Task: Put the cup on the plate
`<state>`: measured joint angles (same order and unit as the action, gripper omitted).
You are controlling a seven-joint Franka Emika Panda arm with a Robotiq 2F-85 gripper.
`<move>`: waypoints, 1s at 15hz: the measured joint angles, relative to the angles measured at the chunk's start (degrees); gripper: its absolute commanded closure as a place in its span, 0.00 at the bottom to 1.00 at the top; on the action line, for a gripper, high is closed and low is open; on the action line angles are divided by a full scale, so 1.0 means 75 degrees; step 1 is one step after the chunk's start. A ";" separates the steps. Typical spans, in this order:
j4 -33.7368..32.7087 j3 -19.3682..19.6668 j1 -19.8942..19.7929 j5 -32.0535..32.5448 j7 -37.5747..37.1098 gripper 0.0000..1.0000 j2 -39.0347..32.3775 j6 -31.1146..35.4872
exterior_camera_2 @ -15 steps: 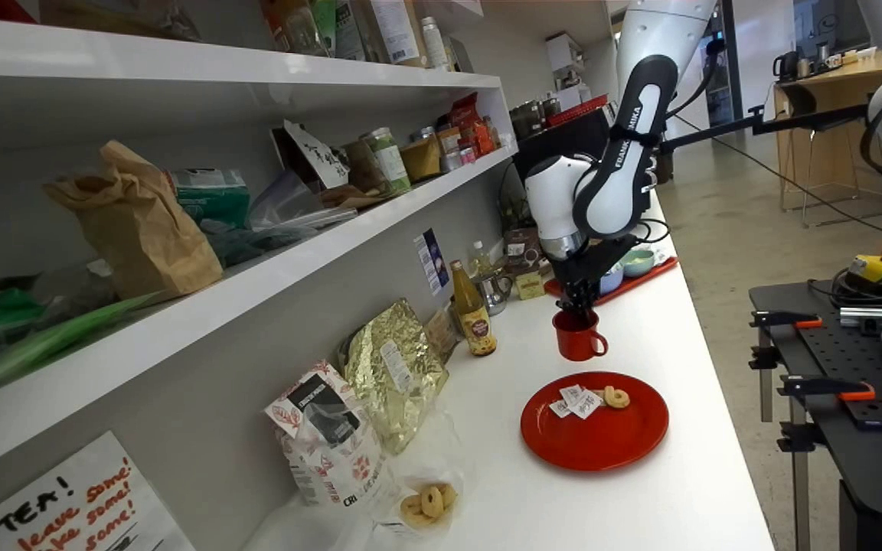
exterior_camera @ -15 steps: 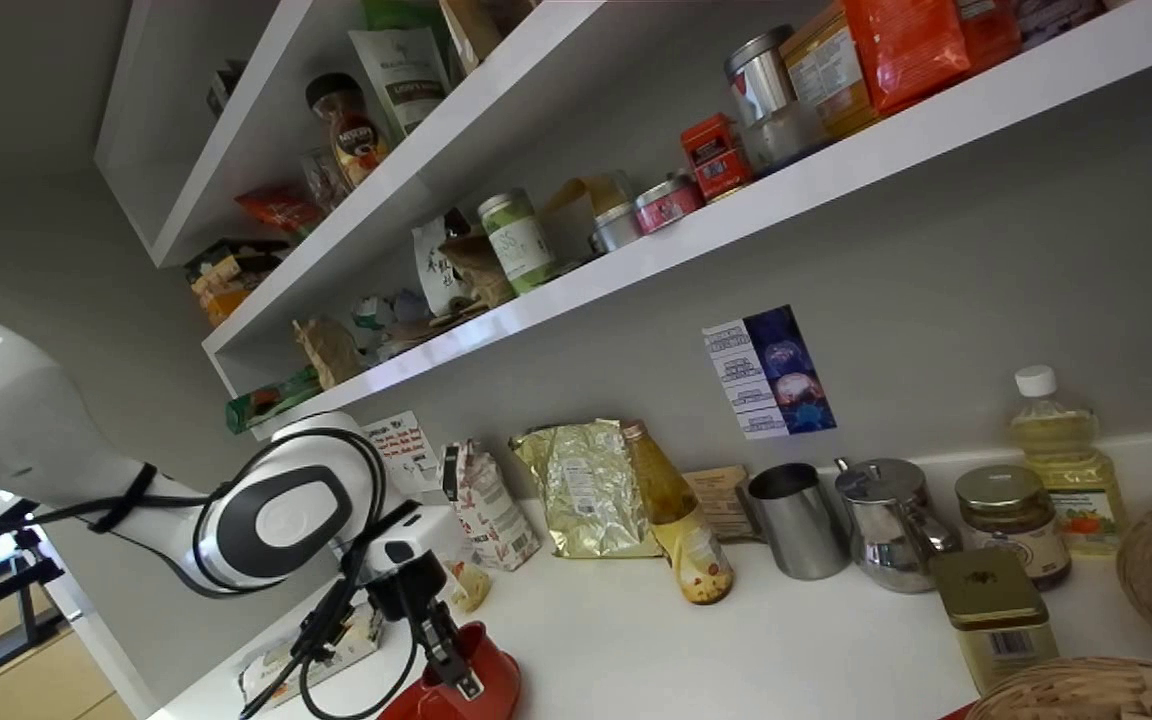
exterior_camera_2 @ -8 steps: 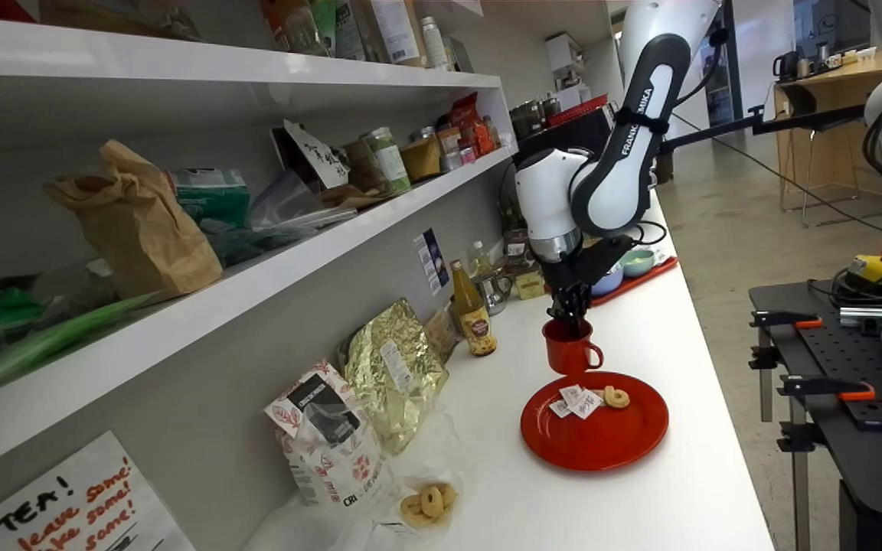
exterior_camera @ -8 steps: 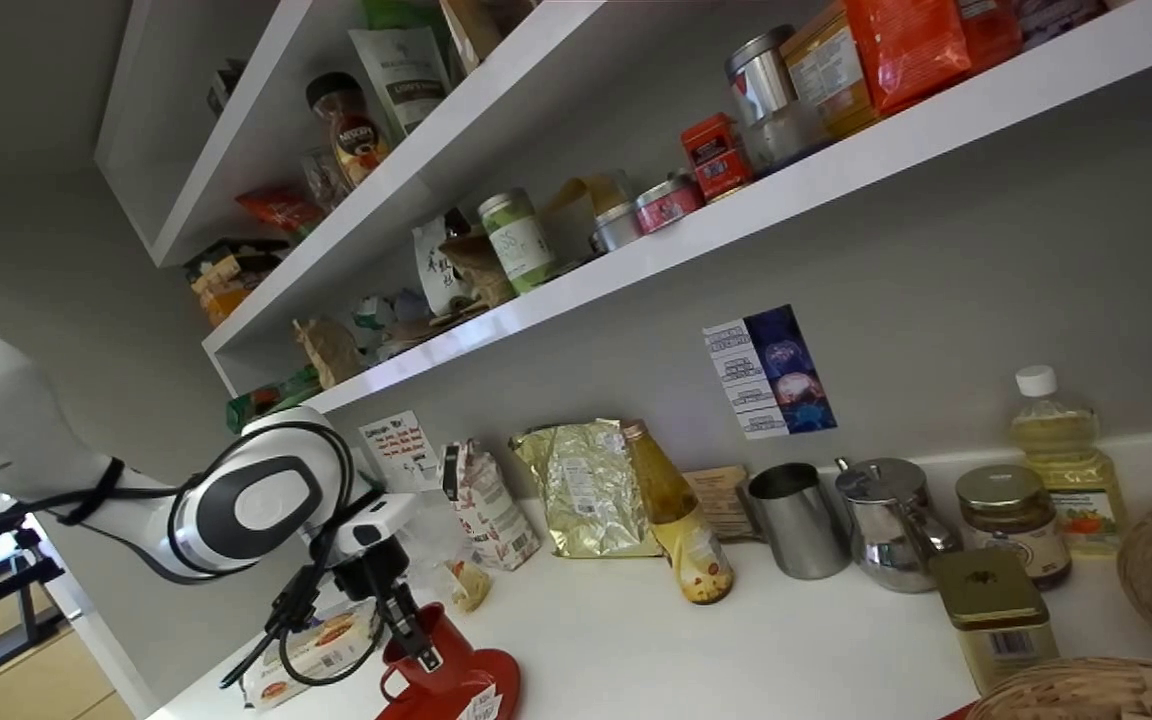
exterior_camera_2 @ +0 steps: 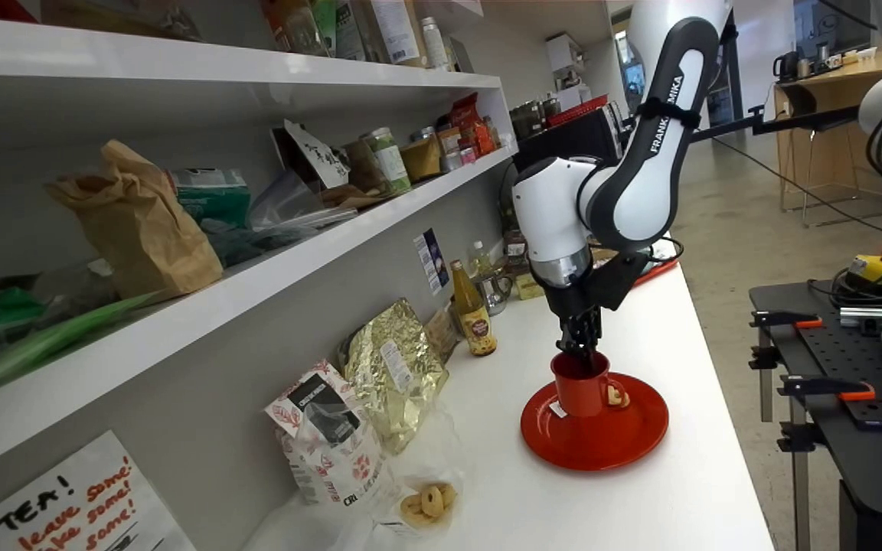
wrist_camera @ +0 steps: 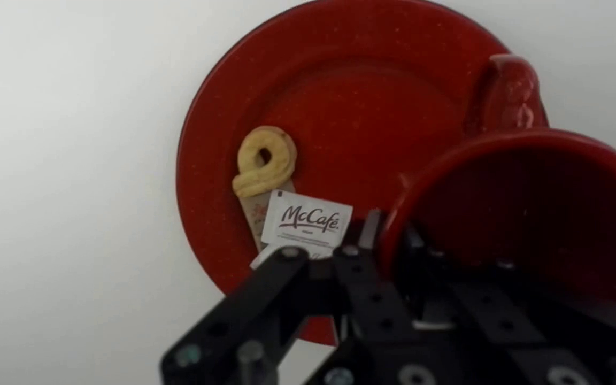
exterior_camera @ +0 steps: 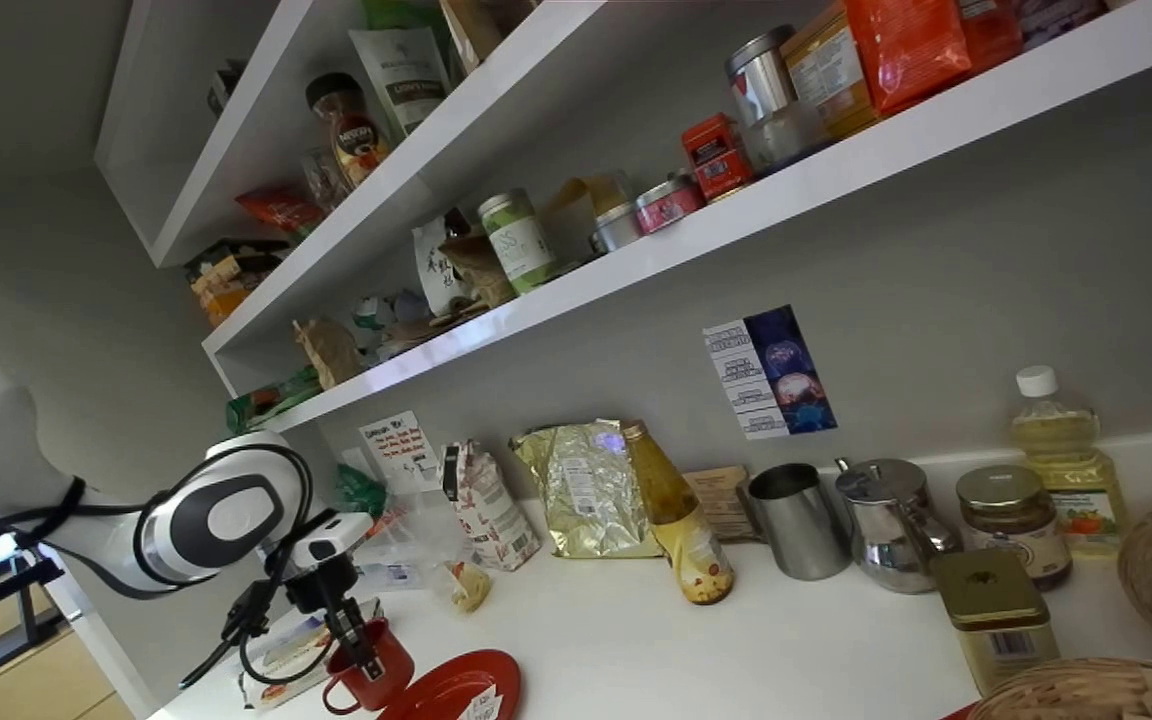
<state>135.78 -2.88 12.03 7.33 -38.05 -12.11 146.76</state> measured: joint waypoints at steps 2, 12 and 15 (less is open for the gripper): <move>0.0008 -0.0134 0.0139 0.0000 -0.0127 0.98 -0.0009 -0.0073; 0.0162 -0.0148 0.0250 0.0017 -0.0180 0.98 -0.0168 -0.0125; 0.0005 -0.0066 0.0239 0.0047 -0.0180 0.98 -0.0196 -0.0123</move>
<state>135.82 -3.37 13.82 7.68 -39.39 -13.58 145.84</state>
